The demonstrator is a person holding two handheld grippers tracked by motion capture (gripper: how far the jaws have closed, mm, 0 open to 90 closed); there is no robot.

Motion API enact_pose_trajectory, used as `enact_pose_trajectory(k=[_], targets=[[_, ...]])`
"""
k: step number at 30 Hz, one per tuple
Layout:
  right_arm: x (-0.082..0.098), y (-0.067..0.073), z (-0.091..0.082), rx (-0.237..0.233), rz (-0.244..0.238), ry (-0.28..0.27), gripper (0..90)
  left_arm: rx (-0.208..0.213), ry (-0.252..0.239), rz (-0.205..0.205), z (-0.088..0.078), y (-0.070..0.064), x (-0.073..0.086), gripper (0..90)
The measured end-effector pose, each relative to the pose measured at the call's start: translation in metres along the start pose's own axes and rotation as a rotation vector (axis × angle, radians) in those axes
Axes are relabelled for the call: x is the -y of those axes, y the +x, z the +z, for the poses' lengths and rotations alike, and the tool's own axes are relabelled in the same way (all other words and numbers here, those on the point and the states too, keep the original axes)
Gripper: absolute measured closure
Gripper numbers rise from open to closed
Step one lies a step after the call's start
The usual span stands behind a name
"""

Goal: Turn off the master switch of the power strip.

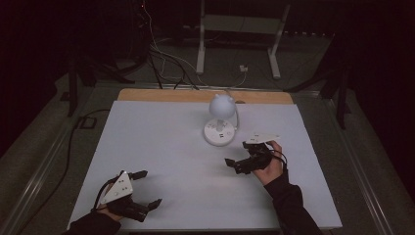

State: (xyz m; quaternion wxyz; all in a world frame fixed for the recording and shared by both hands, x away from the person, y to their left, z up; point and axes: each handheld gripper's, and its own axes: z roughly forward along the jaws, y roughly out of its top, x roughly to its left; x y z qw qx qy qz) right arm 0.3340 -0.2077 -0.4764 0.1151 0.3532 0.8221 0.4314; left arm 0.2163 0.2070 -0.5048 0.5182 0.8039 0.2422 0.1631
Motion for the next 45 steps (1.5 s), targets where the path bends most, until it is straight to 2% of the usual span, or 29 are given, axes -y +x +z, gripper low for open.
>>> enact_pose_trajectory(k=[1,6,12,19,22,27,29,32,38,39,42,45], targets=[[0.007,0.001,-0.005,0.017,-0.005,-0.002,0.0,-0.001,0.005,-0.001,0.000,0.000,0.000,0.4],[0.020,-0.001,-0.016,0.037,0.008,0.002,0.0,-0.001,0.002,-0.002,0.001,0.000,0.000,0.4],[0.035,-0.002,-0.033,0.041,0.034,-0.012,0.0,-0.002,0.001,-0.001,0.000,0.000,0.000,0.4],[0.049,-0.007,-0.049,0.038,0.038,-0.032,0.0,0.000,0.003,0.000,0.001,0.000,0.000,0.4],[0.056,-0.009,-0.057,0.061,0.034,-0.039,0.0,0.001,0.002,0.000,0.001,0.000,0.000,0.4],[0.065,-0.010,-0.063,0.083,0.023,-0.032,0.0,0.001,0.001,0.000,0.001,0.000,0.000,0.4],[0.073,-0.011,-0.067,0.102,0.023,-0.029,0.0,0.001,0.002,0.001,0.001,0.000,0.000,0.4],[0.079,-0.012,-0.070,0.104,0.033,-0.020,0.0,0.002,0.002,0.003,0.001,-0.001,0.000,0.4],[0.090,-0.013,-0.075,0.122,0.020,0.013,0.0,0.003,0.003,0.009,0.001,-0.001,0.000,0.3],[0.092,-0.014,-0.076,0.125,0.023,0.019,0.0,0.003,0.003,0.008,0.001,-0.001,-0.001,0.3],[0.099,-0.020,-0.078,0.108,0.073,0.020,0.0,0.003,0.005,0.009,0.001,-0.001,0.000,0.4],[0.100,-0.020,-0.079,0.115,0.062,0.026,0.0,0.005,0.003,0.008,0.001,-0.001,-0.001,0.4]])
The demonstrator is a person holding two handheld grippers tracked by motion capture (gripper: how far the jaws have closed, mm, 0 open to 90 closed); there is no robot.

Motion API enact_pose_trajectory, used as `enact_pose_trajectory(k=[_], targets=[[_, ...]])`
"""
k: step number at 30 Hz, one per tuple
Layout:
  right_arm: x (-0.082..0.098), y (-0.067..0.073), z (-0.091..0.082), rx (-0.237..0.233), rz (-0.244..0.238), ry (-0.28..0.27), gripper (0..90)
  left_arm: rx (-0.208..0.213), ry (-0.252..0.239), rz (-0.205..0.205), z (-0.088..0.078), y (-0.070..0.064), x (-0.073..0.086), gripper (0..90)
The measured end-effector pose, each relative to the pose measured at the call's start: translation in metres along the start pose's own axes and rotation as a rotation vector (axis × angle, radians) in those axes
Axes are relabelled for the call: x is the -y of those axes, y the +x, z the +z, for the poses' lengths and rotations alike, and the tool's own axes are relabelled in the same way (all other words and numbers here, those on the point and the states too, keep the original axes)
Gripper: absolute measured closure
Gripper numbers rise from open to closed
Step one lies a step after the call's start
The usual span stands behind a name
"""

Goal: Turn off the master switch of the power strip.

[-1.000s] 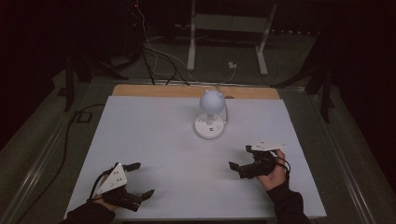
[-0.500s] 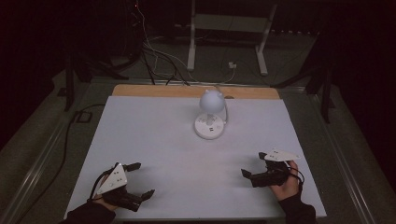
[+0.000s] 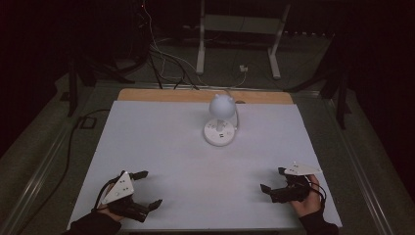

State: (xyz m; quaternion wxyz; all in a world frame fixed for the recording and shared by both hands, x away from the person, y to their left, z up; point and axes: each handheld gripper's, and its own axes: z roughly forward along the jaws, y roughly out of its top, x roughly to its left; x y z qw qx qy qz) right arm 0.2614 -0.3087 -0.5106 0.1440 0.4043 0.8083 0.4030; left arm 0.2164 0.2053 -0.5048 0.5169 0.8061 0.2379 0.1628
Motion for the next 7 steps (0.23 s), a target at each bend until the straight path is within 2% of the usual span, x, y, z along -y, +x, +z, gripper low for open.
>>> enact_pose_trajectory(k=[7], targets=[[-0.0011,0.0023,0.0035,-0.001,-0.029,0.018,0.0,-0.001,0.002,0.000,0.0001,0.0002,0.0001,0.3]])
